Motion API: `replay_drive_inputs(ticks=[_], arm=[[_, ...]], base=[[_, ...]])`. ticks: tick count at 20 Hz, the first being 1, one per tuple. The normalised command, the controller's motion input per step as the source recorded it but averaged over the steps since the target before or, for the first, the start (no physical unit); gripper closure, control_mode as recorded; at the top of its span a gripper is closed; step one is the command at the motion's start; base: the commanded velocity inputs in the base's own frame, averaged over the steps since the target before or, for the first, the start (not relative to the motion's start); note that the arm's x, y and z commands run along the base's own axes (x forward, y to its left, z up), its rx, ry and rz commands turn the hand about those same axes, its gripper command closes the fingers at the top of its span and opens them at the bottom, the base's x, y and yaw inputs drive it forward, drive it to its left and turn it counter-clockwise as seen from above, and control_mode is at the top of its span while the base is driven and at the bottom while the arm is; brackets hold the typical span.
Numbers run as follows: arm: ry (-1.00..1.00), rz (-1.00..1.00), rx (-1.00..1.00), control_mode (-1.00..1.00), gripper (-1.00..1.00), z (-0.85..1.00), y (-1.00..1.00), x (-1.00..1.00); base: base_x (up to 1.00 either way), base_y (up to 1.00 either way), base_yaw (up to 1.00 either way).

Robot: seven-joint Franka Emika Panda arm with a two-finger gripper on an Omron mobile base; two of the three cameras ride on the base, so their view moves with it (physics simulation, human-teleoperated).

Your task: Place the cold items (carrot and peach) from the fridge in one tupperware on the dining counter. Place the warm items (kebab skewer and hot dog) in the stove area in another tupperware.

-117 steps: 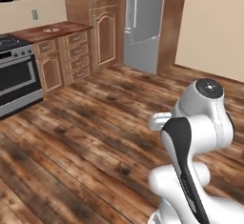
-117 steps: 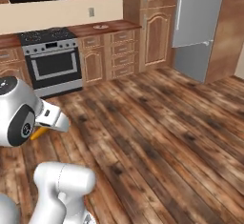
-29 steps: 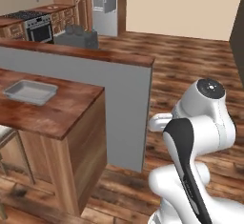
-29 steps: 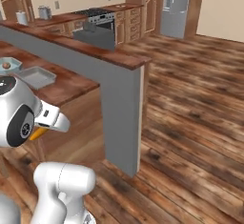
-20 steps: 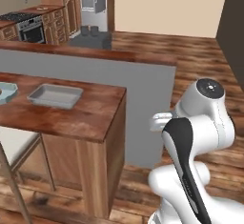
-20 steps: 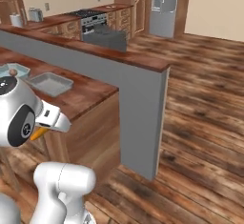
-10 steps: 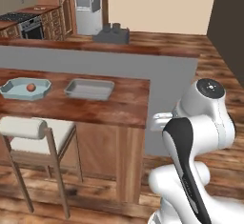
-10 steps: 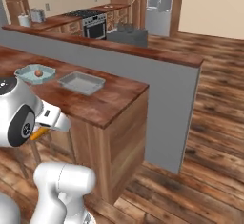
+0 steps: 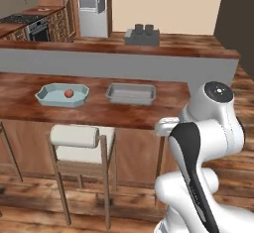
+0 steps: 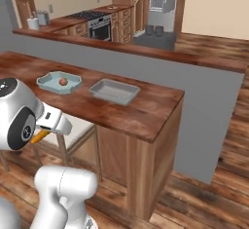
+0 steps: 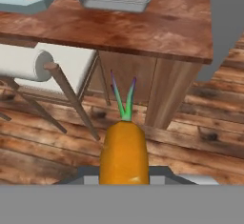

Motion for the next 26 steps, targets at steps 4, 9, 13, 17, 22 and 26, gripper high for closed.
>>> replay_drive_inputs(ticks=[4,9,13,17,22,26], arm=[[0.0,0.0,0.0,1.0,1.0,0.0,0.0,0.0],[0.0,0.0,0.0,1.0,1.0,0.0,0.0,0.0],[0.0,0.0,0.0,1.0,1.0,0.0,0.0,0.0],[0.0,0.0,0.0,1.0,1.0,0.0,0.0,0.0],[0.0,0.0,0.0,1.0,1.0,0.0,0.0,0.0],[0.0,0.0,0.0,1.0,1.0,0.0,0.0,0.0]], base=[[0.0,0.76,-0.1],[0.0,0.53,-0.17],[0.0,0.58,-0.2],[0.0,0.64,-0.21],[0.01,0.68,-0.19],[0.1,0.5,-0.19]])
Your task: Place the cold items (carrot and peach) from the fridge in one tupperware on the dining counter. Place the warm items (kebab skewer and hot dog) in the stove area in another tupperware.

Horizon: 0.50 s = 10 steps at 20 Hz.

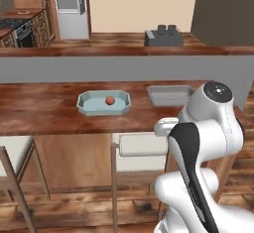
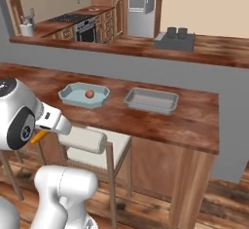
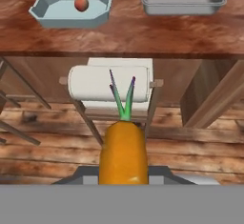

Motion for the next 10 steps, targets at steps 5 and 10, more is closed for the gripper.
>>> replay_drive_inputs(ticks=[5,10], arm=[[0.0,0.0,0.0,1.0,1.0,0.0,0.0,0.0],[0.0,0.0,0.0,1.0,1.0,0.0,0.0,0.0]], base=[[0.13,0.42,-0.21],[0.31,0.42,-0.22]])
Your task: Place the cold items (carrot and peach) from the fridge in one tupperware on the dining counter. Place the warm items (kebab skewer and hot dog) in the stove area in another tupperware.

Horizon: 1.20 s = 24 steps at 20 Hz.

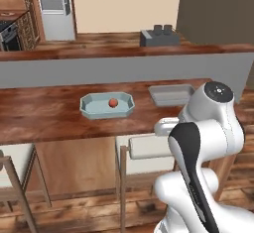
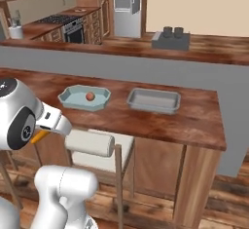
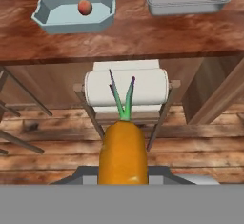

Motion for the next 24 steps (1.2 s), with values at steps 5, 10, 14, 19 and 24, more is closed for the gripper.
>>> replay_drive_inputs(ticks=[5,10,14,19,24], arm=[[0.0,0.0,0.0,1.0,1.0,0.0,0.0,0.0],[0.0,0.0,0.0,1.0,1.0,0.0,0.0,0.0],[0.0,0.0,0.0,1.0,1.0,0.0,0.0,0.0],[0.0,0.0,0.0,1.0,1.0,0.0,0.0,0.0],[0.0,-0.06,0.0,-1.0,1.0,0.14,0.24,0.09]], base=[[0.35,0.39,-0.2],[0.45,0.24,-0.15],[0.46,0.15,-0.14],[0.23,0.39,-0.15],[0.03,0.36,-0.09]])
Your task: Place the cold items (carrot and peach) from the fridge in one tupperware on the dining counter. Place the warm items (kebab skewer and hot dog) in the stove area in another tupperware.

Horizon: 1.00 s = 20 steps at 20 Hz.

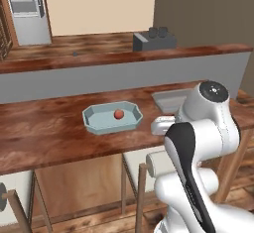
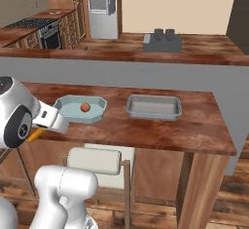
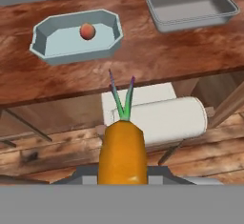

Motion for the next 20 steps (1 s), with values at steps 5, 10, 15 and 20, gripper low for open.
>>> replay_drive_inputs(ticks=[5,10,15,20], arm=[[0.0,-0.1,0.0,-1.0,1.0,0.42,0.35,0.41],[0.0,-0.06,0.02,-1.0,1.0,0.5,0.02,0.4],[0.03,0.0,0.07,-1.0,1.0,0.35,0.0,0.54],[0.07,-0.04,0.04,-1.0,1.0,-0.34,0.18,0.75]], base=[[0.0,0.0,0.0],[0.0,0.0,0.0],[0.0,0.0,0.0],[0.0,0.0,0.0]])
